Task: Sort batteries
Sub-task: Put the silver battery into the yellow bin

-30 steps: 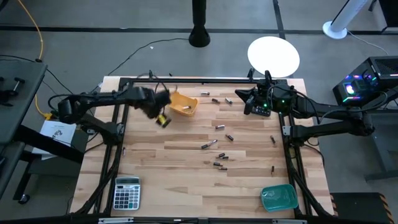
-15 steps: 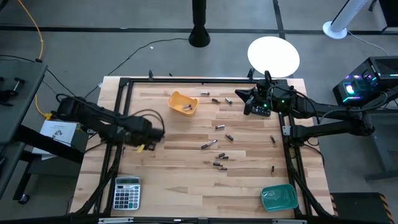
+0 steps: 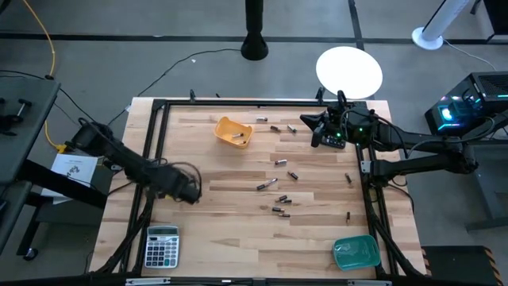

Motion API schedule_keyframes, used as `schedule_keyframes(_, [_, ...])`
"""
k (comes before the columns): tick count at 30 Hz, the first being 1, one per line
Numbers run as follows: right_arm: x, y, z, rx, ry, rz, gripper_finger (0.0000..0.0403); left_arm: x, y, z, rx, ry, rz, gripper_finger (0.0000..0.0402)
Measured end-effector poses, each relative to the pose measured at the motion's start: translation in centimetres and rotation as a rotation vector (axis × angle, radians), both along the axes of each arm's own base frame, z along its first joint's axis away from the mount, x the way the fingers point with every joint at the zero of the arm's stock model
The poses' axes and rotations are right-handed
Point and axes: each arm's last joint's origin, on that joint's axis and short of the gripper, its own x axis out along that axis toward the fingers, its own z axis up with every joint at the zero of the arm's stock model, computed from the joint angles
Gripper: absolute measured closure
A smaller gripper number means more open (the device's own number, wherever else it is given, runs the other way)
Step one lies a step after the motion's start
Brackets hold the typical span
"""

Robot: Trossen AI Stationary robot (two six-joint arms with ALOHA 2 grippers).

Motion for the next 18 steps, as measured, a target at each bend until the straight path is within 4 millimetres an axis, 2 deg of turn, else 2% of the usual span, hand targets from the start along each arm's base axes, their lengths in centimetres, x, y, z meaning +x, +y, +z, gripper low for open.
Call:
schedule_keyframes(4, [0.0, 0.0, 0.0, 0.000, 0.001, -0.002, 0.0402, -1.0, -1.1, -0.2, -0.021, 0.102, -0.018, 0.0249])
schedule_keyframes(9, [-0.1, -0.5, -0.1, 0.018, -0.003, -0.026, 0.0402, -2.4, -0.5, 0.7, 0.057, 0.283, -0.004, 0.0251])
schedule_keyframes(11, [-0.2, -0.8, -0.1, 0.036, -0.012, -0.043, 0.0402, -2.4, -0.4, 0.6, 0.050, 0.290, -0.006, 0.0251])
schedule_keyframes(18, [-0.4, -1.4, -0.1, 0.071, -0.030, -0.059, 0.0402, -2.4, -0.6, -2.7, 0.006, 0.177, -0.022, 0.0251])
